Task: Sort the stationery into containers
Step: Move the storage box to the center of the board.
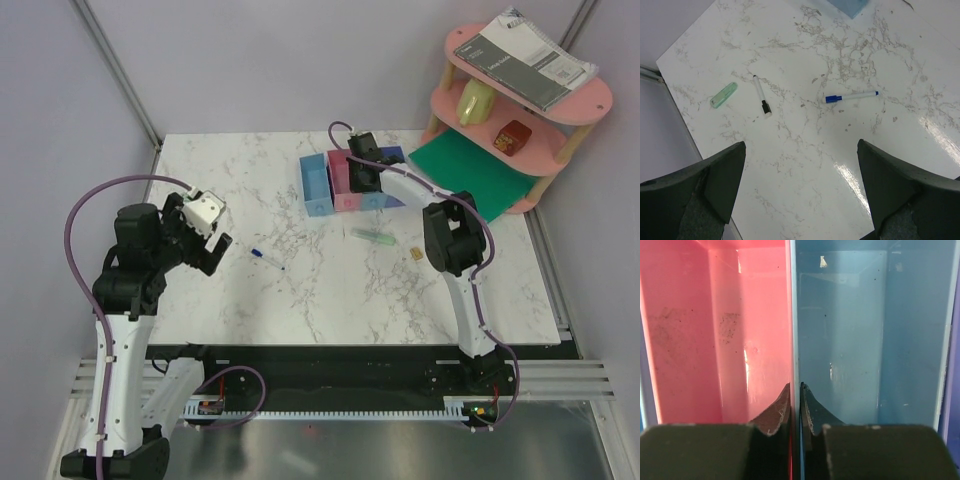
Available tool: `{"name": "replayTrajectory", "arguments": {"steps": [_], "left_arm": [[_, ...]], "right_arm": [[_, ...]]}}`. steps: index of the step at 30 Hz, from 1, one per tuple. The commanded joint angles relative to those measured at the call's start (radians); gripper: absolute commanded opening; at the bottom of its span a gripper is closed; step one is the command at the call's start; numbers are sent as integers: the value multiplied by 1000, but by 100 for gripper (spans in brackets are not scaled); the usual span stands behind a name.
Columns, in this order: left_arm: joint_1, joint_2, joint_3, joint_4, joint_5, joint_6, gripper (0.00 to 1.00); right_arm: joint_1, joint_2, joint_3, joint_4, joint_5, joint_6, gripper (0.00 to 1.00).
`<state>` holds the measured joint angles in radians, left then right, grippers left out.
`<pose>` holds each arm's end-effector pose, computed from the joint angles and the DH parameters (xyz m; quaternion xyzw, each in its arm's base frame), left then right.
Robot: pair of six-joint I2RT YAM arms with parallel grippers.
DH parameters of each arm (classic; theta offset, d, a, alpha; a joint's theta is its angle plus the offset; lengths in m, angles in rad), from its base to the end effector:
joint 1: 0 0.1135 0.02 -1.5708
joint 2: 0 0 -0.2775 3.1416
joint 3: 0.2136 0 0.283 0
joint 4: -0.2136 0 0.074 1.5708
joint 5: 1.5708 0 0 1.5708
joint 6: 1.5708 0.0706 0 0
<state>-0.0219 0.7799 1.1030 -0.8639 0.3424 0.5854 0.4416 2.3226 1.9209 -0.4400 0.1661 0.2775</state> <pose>0.1858 -0.0278 0.3810 0.3365 0.7932 -0.0075 0.5074 0.5323 0.2387 0.1562 -0.0468 0.9304 0.0525 0.3599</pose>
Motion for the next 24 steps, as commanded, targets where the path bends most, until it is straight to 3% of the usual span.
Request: {"name": "replayTrajectory", "arguments": {"steps": [1, 13, 24], "left_arm": [[-3, -22, -9, 3, 24, 33, 100], [-3, -53, -18, -29, 49, 36, 100], [-3, -76, -43, -43, 67, 48, 100]], "right_arm": [[31, -59, 3, 17, 9, 128, 16], [154, 12, 69, 15, 56, 155, 15], [164, 14, 90, -39, 266, 246, 12]]}}
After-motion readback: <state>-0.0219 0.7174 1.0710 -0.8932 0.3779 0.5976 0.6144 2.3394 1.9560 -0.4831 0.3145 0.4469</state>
